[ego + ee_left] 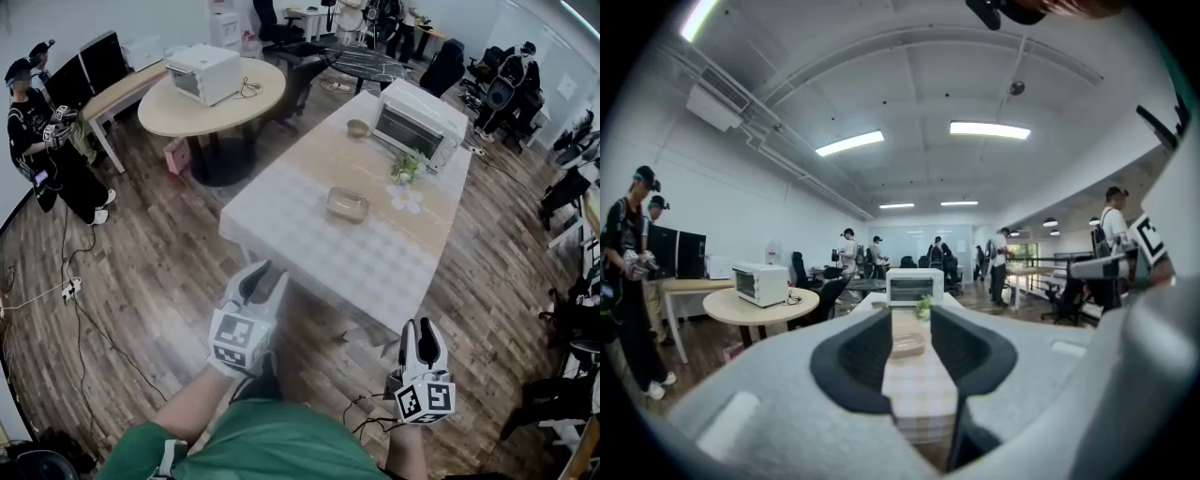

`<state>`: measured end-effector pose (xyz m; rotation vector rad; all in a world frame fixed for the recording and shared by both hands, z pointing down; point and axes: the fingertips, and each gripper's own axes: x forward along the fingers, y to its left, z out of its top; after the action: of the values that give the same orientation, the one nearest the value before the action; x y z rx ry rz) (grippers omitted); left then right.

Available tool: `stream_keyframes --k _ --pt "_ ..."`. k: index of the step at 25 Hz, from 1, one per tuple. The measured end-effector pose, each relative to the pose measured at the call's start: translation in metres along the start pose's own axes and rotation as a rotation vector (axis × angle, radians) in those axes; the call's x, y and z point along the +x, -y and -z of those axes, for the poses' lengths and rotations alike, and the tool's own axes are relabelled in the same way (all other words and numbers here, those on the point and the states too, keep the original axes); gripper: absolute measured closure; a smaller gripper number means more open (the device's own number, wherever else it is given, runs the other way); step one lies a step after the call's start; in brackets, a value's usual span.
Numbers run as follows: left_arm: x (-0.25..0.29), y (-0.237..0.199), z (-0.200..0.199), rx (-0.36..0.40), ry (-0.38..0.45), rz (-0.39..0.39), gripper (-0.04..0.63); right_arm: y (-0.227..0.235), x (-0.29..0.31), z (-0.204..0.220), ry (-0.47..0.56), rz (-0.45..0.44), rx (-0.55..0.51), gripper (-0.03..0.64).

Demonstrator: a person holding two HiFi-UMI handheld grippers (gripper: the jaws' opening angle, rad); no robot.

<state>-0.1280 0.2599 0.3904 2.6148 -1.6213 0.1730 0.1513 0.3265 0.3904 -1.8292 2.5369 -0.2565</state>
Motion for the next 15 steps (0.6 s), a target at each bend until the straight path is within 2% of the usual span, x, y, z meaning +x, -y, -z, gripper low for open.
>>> stream_keyframes --k 9,15 --pt "0.071 -0.077 0.01 -0.042 -0.025 0.098 0.468 -0.018 0.082 -0.012 -0.012 0.093 -0.011 0.505" --pt "0.109 -0.101 0.018 -0.062 -0.046 0.139 0.469 -0.021 0.118 -0.011 -0.043 0.124 -0.009 0.505"
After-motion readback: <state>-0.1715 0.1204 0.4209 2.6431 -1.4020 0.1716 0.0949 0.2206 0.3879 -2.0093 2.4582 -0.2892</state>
